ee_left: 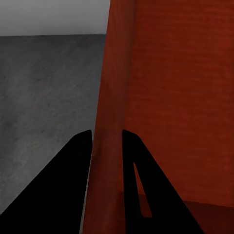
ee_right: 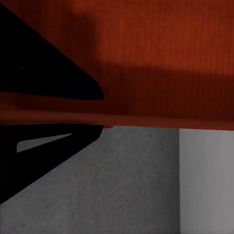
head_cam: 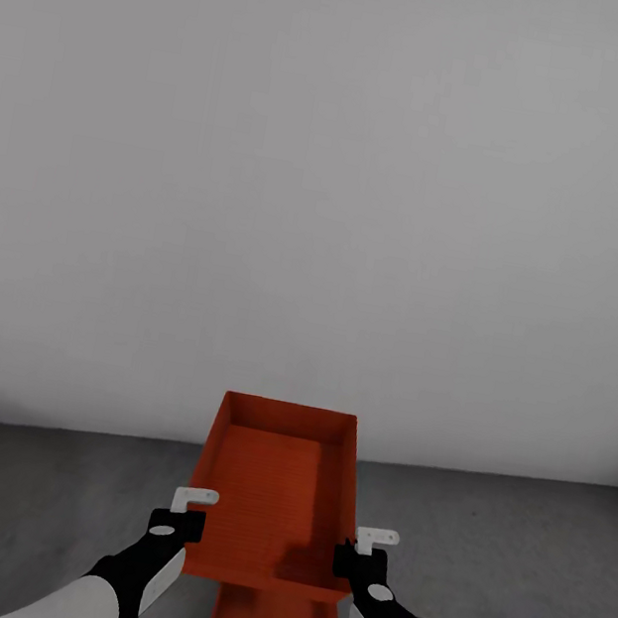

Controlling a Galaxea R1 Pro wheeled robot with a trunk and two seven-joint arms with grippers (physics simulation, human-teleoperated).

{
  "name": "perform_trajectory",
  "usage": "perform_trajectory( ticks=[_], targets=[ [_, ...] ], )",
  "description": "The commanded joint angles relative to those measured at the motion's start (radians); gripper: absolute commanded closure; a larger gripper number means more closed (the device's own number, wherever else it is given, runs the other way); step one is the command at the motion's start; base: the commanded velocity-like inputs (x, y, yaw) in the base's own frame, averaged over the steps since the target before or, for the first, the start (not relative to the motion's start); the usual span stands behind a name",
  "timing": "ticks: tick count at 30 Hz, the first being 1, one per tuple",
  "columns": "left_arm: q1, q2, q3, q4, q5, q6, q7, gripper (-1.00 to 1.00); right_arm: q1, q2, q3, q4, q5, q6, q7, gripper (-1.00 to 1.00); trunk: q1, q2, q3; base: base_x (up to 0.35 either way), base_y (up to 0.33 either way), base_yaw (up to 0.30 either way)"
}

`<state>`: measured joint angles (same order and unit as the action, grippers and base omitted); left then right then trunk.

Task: Move the two storage containers from the living room to the garage. In the garage, place one container on the floor and stack the other container on top of it (either order is fine).

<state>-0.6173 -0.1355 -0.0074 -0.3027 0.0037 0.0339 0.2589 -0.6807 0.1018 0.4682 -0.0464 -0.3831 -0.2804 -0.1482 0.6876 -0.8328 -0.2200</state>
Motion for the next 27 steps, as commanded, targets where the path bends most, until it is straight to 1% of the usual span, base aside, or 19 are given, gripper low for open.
perform_trajectory(
  ticks=[1, 27],
  targets=[
    [-0.001, 0.005, 0.02, -0.039, -0.017, 0.004, 0.008, 1.0, 0.0, 0.0, -0.006, 0.003, -0.016, -0.004, 0.001, 1.0, 0.0, -0.001, -0.003, 0.0, 0.0, 0.0],
    [-0.001, 0.005, 0.018, -0.038, -0.018, 0.004, 0.008, 1.0, 0.0, 0.0, -0.006, 0.003, -0.016, -0.003, 0.001, 1.0, 0.0, -0.001, -0.044, 0.0, 0.0, 0.0]
  ],
)
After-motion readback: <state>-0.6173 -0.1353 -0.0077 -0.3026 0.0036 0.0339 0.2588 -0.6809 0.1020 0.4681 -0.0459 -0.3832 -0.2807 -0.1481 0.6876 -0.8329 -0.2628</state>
